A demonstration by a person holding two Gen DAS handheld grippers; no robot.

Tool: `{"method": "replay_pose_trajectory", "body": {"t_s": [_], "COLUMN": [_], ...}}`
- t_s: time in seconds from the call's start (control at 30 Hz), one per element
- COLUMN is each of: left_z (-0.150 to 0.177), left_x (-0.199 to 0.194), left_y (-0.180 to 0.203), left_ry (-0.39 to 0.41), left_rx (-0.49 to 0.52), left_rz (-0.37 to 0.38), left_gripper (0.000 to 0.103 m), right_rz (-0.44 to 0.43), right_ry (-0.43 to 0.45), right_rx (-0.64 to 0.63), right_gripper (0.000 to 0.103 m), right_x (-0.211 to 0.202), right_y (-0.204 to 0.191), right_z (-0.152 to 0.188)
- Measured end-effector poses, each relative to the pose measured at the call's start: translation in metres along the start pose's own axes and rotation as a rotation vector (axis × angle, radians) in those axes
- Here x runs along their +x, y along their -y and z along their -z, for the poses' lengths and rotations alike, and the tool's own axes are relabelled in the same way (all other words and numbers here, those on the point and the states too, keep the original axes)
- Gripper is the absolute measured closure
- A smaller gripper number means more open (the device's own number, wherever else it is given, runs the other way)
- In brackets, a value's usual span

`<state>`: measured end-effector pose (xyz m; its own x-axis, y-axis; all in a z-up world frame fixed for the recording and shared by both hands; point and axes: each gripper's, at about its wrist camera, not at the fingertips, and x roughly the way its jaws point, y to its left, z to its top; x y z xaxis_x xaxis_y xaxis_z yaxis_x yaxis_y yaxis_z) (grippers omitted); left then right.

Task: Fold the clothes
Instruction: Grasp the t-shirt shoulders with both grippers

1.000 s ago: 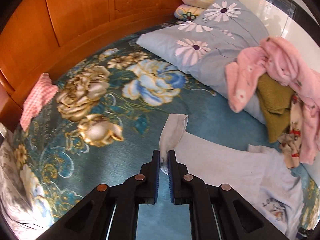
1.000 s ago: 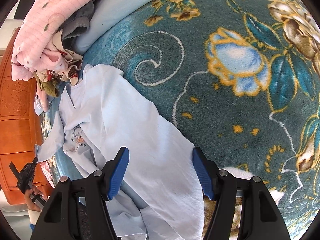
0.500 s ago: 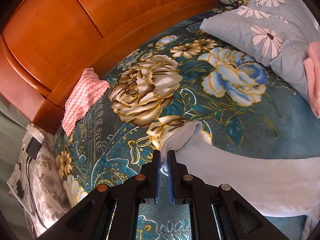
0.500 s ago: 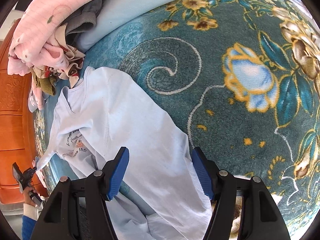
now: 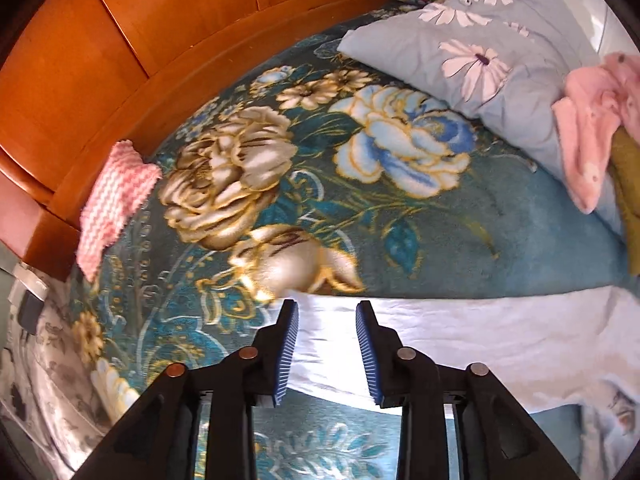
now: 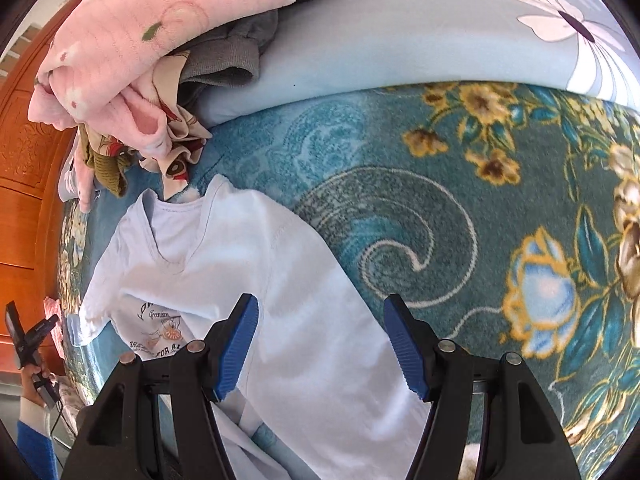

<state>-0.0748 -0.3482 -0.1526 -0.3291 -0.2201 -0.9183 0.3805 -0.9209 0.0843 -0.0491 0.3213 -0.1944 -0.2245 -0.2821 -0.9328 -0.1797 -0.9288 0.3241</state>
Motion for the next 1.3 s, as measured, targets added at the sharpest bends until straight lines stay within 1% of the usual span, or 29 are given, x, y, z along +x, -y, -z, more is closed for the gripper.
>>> {"method": "replay_pose_trajectory", "body": {"t_s": [0.07,0.1,0.17,0.23,0.3,0.37,0.43,0.5,0.57,0.63,0.77,0.8,0.87,0.9,0.93,0.97,1.0,1.03,1.07,1.1,1.13,1.17,1.23,1.3], "left_z": [-0.004,-0.005,-0.007,-0.002,0.005,0.012,0.018,0.022,0.024,0.026,0.026,0.026,0.027,0.029,0.031,0.032,0.034,0.035,0.037,0.04,0.042,0.046,0.051,0.055], "left_x": [-0.003,-0.002,0.002,0.009,0.018,0.026,0.035,0.047,0.056,0.061,0.063,0.063,0.062,0.061,0.06,0.059,0.057,0.055,0.053,0.051,0.048,0.046,0.039,0.029], "left_y": [0.029,0.051,0.098,0.145,0.189,0.224,0.251,0.27,0.282,0.291,0.298,0.298,0.297,0.298,0.299,0.3,0.302,0.303,0.305,0.307,0.308,0.31,0.31,0.305], "left_ry": [0.005,0.006,0.001,-0.015,-0.034,-0.032,-0.033,-0.056,-0.076,-0.088,-0.092,-0.096,-0.109,-0.107,-0.105,-0.104,-0.106,-0.107,-0.108,-0.108,-0.107,-0.103,-0.091,-0.07], "left_rx": [0.03,0.07,0.164,0.262,0.366,0.459,0.518,0.554,0.574,0.589,0.582,0.574,0.551,0.548,0.546,0.545,0.548,0.551,0.555,0.56,0.567,0.574,0.574,0.551], "left_rz": [0.099,0.132,0.187,0.238,0.256,0.239,0.223,0.206,0.201,0.202,0.223,0.233,0.263,0.269,0.274,0.278,0.276,0.274,0.271,0.266,0.259,0.245,0.222,0.216], "left_gripper": [0.052,0.047,0.044,0.044,0.044,0.044,0.044,0.044,0.044,0.044,0.044,0.047,0.048,0.052,0.054,0.059,0.063,0.065,0.072,0.083,0.088,0.095,0.097,0.098], "right_rz": [0.01,0.008,0.004,0.011,0.027,0.035,0.039,0.05,0.066,0.08,0.118,0.129,0.141,0.143,0.144,0.139,0.141,0.149,0.152,0.145,0.134,0.125,0.115,0.099], "right_ry": [0.005,0.005,0.005,0.002,0.001,0.008,0.022,0.017,0.003,0.016,0.029,0.031,0.033,0.033,0.033,0.029,0.025,0.023,0.018,0.014,0.009,0.007,0.016,0.046], "right_rx": [-0.007,-0.005,-0.003,-0.006,-0.01,-0.005,0.004,0.014,0.021,0.007,-0.031,-0.037,-0.05,-0.058,-0.065,-0.072,-0.082,-0.098,-0.11,-0.111,-0.103,-0.092,-0.075,-0.063], "right_gripper": [0.037,0.037,0.037,0.037,0.037,0.038,0.038,0.038,0.042,0.042,0.042,0.042,0.051,0.053,0.058,0.063,0.065,0.07,0.078,0.084,0.095,0.096,0.097,0.098], "right_x": [0.007,0.011,0.018,0.025,0.031,0.034,0.037,0.042,0.049,0.05,0.052,0.052,0.052,0.052,0.052,0.053,0.054,0.055,0.055,0.055,0.055,0.054,0.05,0.036], "right_y": [-0.003,-0.005,-0.009,-0.013,-0.017,-0.02,-0.02,-0.019,-0.019,-0.021,-0.027,-0.029,-0.033,-0.035,-0.037,-0.039,-0.042,-0.045,-0.047,-0.049,-0.049,-0.049,-0.049,-0.044], "right_z": [-0.008,-0.011,-0.017,-0.021,-0.025,-0.028,-0.03,-0.03,-0.03,-0.028,-0.024,-0.023,-0.021,-0.02,-0.019,-0.018,-0.016,-0.015,-0.014,-0.013,-0.013,-0.012,-0.009,-0.006]}}
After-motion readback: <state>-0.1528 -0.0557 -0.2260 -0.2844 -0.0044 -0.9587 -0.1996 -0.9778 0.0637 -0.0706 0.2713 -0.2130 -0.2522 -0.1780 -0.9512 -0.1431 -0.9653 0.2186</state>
